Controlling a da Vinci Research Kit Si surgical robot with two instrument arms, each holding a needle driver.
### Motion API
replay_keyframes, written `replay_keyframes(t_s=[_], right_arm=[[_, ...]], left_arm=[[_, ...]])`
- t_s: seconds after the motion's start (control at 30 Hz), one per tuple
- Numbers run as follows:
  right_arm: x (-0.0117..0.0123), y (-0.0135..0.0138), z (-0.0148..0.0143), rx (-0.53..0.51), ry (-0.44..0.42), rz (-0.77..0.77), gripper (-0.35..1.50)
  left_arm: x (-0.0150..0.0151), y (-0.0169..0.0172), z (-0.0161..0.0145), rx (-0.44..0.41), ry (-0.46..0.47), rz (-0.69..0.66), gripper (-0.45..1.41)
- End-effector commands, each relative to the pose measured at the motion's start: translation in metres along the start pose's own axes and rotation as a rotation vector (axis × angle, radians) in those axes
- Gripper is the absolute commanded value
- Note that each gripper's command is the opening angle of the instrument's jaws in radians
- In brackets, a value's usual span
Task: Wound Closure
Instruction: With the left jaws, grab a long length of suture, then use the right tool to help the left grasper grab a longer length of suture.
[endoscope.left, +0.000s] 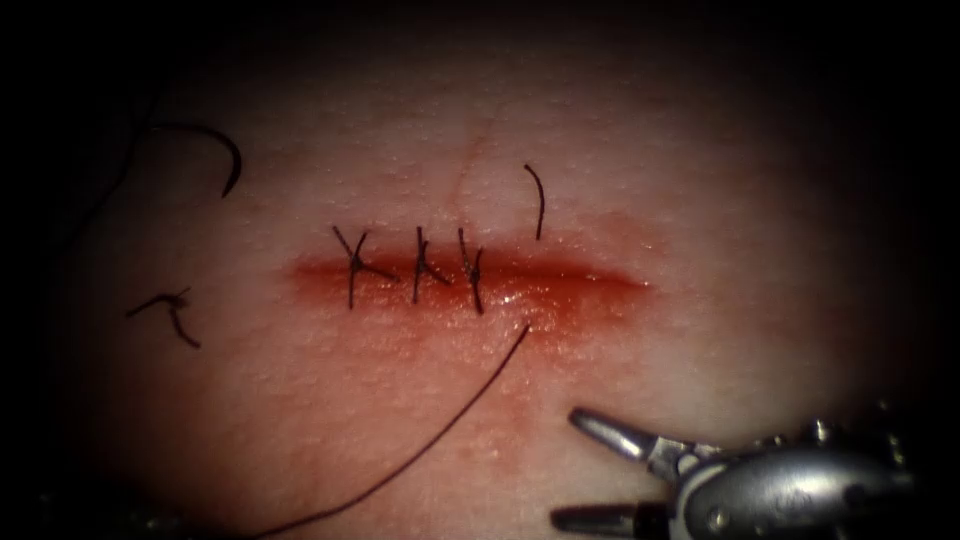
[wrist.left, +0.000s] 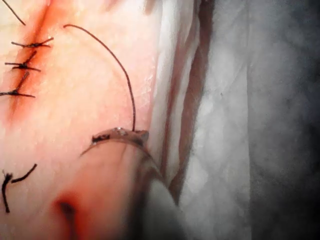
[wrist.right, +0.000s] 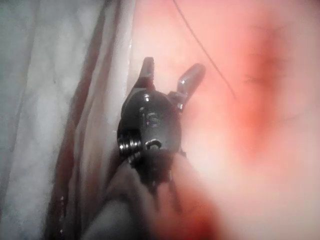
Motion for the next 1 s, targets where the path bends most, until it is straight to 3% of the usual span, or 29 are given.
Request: replay_keyframes(t_s=[0.03,0.13,0.27,0.4,0.53,0.6,0.77,0.83,0.9,1.0], right_arm=[[-0.0002,-0.0005,0.0006,0.002,0.003,0.0,1.43],[-0.0001,-0.0005,0.0004,0.003,0.004,0.0,1.41],[0.0,-0.0004,0.0004,0.003,0.002,0.002,1.41],[0.0014,0.0008,0.0008,-0.012,0.006,0.023,1.4],[0.0022,0.0022,0.0009,-0.014,-0.009,0.042,1.33],[0.0031,0.0039,0.0009,0.003,-0.012,0.059,1.16],[0.0048,0.0073,0.0016,0.017,0.008,0.067,1.01],[0.0054,0.0082,0.0022,0.035,0.026,0.079,1.04],[0.0057,0.0082,0.0031,0.032,0.014,0.082,1.2],[0.0058,0.0077,0.0037,0.037,0.001,0.08,1.23]], left_arm=[[0.0005,-0.0008,0.0001,0.003,0.021,0.026,-0.45],[0.0011,-0.0023,-0.0013,0.087,0.076,0.037,-0.45],[0.0019,-0.0034,-0.0022,0.139,0.129,0.027,-0.45],[0.0044,-0.006,-0.0031,0.279,0.26,0.067,-0.45],[0.0049,-0.0068,-0.0035,0.308,0.298,0.119,-0.45],[0.0053,-0.008,-0.0036,0.335,0.309,0.182,-0.45],[0.0058,-0.0098,-0.0029,0.365,0.353,0.222,-0.45],[0.0063,-0.0106,-0.0025,0.388,0.373,0.215,-0.45],[0.0069,-0.0109,-0.0022,0.396,0.376,0.208,-0.45],[0.0073,-0.0108,-0.0021,0.399,0.374,0.205,-0.45]])
